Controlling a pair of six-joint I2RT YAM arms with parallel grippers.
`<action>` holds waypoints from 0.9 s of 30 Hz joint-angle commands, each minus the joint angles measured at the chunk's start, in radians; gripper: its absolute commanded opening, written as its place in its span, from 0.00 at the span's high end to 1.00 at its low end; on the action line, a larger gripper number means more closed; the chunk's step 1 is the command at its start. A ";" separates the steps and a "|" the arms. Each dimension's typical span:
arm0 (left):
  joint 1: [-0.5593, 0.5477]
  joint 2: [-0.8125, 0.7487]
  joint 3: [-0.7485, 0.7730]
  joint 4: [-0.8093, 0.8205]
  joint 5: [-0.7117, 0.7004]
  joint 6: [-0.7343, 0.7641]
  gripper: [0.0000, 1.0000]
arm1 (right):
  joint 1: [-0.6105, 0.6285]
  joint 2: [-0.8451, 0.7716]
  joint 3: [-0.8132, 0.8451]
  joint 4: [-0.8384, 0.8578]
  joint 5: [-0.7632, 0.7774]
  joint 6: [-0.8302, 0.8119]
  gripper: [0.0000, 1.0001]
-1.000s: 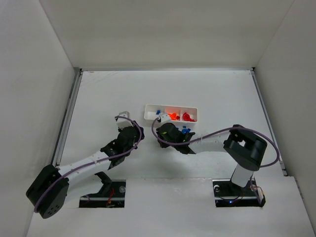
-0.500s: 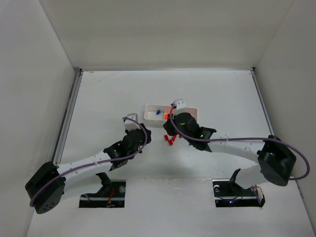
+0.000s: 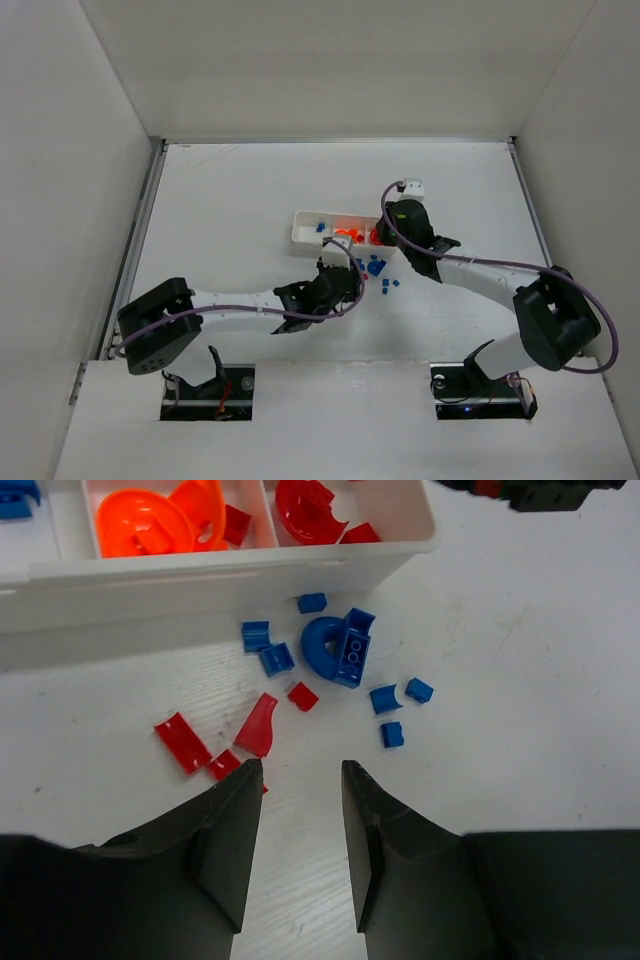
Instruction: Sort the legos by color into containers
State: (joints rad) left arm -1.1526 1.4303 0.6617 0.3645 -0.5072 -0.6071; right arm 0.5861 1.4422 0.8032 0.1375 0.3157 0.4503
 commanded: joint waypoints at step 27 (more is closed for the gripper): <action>0.024 0.459 0.398 0.076 0.030 0.236 0.61 | -0.021 -0.128 -0.131 0.131 -0.012 0.022 0.63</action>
State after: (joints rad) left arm -1.1484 1.8774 1.0096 0.4164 -0.4854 -0.4026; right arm 0.5659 1.3468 0.6815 0.1993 0.3157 0.4580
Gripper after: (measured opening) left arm 0.386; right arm 0.372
